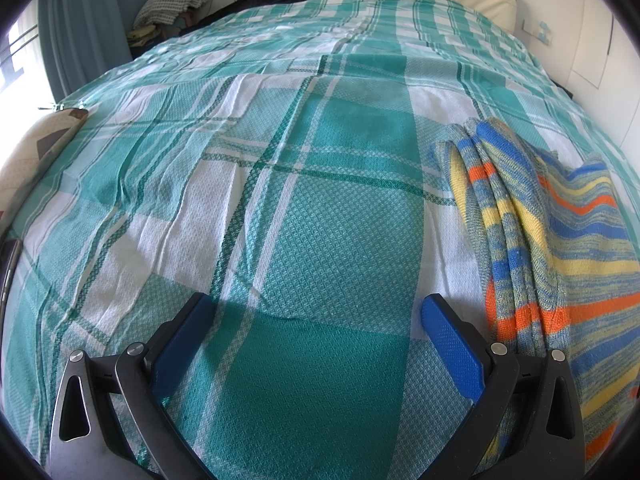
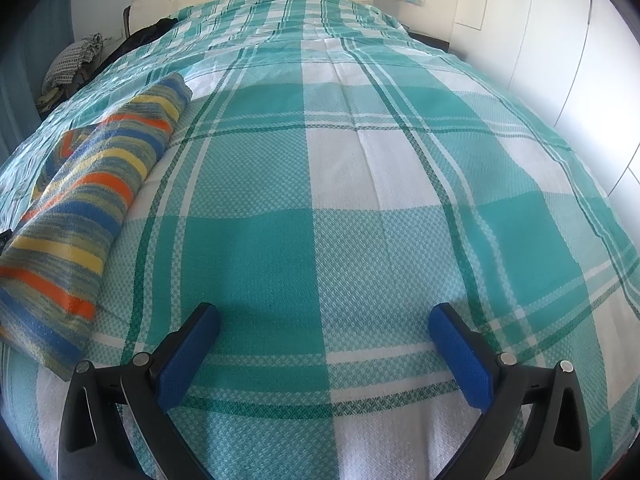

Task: Fold small clothes

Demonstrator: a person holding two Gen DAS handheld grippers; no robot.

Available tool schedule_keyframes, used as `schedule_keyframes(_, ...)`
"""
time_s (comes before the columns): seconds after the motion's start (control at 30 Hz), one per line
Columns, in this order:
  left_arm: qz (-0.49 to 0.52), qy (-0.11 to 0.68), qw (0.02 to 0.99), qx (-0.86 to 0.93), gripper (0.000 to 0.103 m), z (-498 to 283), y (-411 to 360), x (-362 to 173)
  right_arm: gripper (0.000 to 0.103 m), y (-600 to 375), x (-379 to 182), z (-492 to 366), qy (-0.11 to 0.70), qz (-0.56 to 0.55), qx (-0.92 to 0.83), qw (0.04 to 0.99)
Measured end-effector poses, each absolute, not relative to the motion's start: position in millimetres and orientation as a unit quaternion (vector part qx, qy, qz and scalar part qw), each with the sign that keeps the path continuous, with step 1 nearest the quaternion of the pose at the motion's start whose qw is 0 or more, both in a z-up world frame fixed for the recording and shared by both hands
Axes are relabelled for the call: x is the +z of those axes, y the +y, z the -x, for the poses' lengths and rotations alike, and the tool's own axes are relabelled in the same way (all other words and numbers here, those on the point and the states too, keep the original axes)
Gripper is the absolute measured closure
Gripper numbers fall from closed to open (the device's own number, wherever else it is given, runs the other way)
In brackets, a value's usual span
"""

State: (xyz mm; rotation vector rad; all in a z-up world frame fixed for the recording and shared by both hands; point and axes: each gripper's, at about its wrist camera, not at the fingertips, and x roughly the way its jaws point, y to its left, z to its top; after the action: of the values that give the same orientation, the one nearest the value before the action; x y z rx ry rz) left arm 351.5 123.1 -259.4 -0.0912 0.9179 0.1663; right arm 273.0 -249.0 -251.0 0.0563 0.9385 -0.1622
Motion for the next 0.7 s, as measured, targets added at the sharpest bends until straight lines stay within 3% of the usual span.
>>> schedule_keyframes(0.7, 0.044, 0.442, 0.892, 0.08, 0.0, -351.1, 123.0, -259.4, 0.0, -254.7, -251.8, -267.8, 0.433, -0.051, -0.066, 0.898)
